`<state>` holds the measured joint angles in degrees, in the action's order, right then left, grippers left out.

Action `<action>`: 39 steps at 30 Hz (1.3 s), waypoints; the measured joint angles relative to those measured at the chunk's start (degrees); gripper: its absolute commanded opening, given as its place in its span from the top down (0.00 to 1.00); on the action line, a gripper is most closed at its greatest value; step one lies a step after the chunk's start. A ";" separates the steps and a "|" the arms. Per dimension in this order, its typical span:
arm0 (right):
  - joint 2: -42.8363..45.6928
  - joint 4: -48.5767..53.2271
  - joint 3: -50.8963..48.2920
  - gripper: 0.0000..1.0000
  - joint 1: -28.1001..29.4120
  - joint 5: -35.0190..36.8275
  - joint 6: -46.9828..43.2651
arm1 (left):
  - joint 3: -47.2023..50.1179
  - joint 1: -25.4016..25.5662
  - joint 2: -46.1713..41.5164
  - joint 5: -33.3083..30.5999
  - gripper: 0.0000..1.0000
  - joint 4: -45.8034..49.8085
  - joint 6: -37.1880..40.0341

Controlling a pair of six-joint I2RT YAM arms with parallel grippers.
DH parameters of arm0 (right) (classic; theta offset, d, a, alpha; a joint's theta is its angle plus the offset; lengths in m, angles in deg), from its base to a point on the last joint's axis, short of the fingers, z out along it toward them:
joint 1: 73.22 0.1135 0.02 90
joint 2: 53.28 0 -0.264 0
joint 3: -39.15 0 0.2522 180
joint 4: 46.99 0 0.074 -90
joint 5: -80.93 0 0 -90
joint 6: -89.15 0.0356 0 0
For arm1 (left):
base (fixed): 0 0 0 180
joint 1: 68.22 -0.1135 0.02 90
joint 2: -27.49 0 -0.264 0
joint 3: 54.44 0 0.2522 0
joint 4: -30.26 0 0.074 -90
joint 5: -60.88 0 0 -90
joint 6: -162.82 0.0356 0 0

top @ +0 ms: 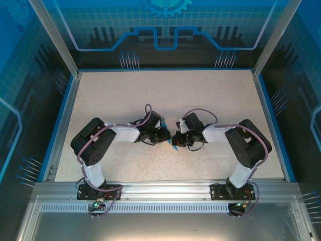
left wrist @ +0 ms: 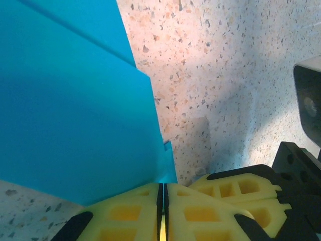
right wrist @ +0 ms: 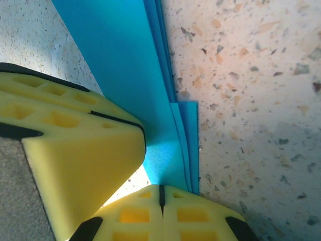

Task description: Fold a paper plane with a square sheet of paper (pick it up from the middle)

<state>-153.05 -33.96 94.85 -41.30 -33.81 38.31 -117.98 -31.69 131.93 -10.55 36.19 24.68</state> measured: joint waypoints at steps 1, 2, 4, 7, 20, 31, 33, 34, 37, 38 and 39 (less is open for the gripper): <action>0.00 0.00 0.00 1.00 0.00 0.00 0.00 | -0.02 0.00 0.09 -0.39 0.90 0.02 0.02; 0.00 0.02 0.00 1.00 0.00 0.02 0.00 | -0.02 0.00 0.20 -0.66 0.90 0.09 0.02; 0.00 0.04 0.00 1.00 0.00 0.04 -0.04 | -0.04 -0.17 0.37 -1.25 0.90 0.68 0.20; 0.00 0.04 0.00 1.00 0.00 0.07 -0.24 | -0.04 -0.92 0.42 -1.22 0.90 1.25 0.50; 0.00 0.02 -0.22 1.00 0.00 0.09 -0.28 | -0.66 -10.25 1.03 1.16 0.90 2.69 5.77; 0.02 0.02 -0.22 1.00 0.02 0.09 -0.44 | -4.31 -17.14 3.52 4.20 0.87 5.35 10.69; 0.07 0.04 -0.20 1.00 0.02 0.13 -0.44 | -4.63 -18.32 3.52 4.17 0.84 5.97 11.23; 0.20 0.04 -0.11 1.00 0.02 0.13 -0.44 | -4.87 -18.80 3.52 4.00 0.82 6.32 11.58; 0.55 0.42 0.37 1.00 0.20 0.48 -0.42 | -5.66 -20.17 3.39 3.30 0.78 7.80 12.70; 0.63 0.74 0.57 1.00 0.31 0.72 -0.42 | -5.75 -20.59 3.19 3.13 0.76 8.24 12.96; 0.76 1.16 0.81 0.99 0.42 1.05 -0.42 | -5.79 -21.03 2.84 2.64 0.74 8.90 13.42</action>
<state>-152.29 -32.80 95.66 -40.89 -32.76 37.89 -123.78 -52.71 134.78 -7.91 45.08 38.10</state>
